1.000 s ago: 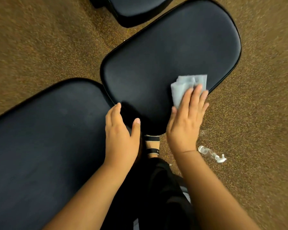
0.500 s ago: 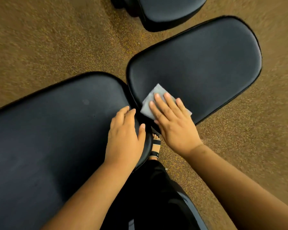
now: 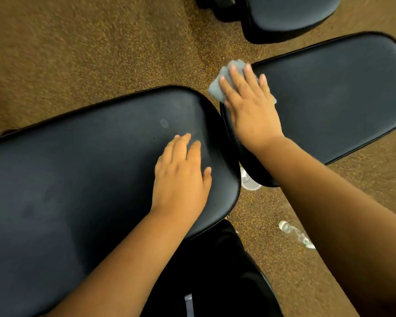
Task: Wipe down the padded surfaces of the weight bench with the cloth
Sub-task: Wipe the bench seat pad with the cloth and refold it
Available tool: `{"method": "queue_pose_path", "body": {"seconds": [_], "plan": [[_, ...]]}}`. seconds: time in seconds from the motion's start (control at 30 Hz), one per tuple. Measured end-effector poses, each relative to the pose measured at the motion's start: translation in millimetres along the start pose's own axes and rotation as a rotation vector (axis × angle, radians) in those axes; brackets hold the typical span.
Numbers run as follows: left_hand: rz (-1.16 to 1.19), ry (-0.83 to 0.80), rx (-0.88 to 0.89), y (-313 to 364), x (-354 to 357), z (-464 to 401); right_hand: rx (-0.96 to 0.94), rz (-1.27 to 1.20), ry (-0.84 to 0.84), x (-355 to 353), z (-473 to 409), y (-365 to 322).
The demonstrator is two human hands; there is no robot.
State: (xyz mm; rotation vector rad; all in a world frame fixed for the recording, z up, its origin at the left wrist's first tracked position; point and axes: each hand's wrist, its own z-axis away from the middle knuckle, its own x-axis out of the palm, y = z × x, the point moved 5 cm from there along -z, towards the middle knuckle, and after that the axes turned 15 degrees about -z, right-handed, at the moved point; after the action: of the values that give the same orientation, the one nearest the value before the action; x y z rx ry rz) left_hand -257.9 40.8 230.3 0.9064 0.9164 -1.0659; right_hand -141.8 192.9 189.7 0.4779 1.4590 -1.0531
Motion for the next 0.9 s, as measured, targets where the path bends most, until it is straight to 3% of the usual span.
{"method": "queue_pose_path", "body": {"seconds": [0.23,0.53,0.77,0.9], "plan": [[-0.044,-0.001,-0.055,-35,-13,6,-0.114,0.072,-0.152,25,118,-19],[-0.103,-0.021,-0.234,-61,-17,-1,-0.143,0.182,-0.177,13,-17,-23],[-0.105,-0.029,-0.265,-55,-14,21,-0.443,0.25,-0.295,12,43,-25],[-0.103,-0.04,-0.334,-59,-11,33,-0.399,0.236,-0.227,14,55,-17]]}}
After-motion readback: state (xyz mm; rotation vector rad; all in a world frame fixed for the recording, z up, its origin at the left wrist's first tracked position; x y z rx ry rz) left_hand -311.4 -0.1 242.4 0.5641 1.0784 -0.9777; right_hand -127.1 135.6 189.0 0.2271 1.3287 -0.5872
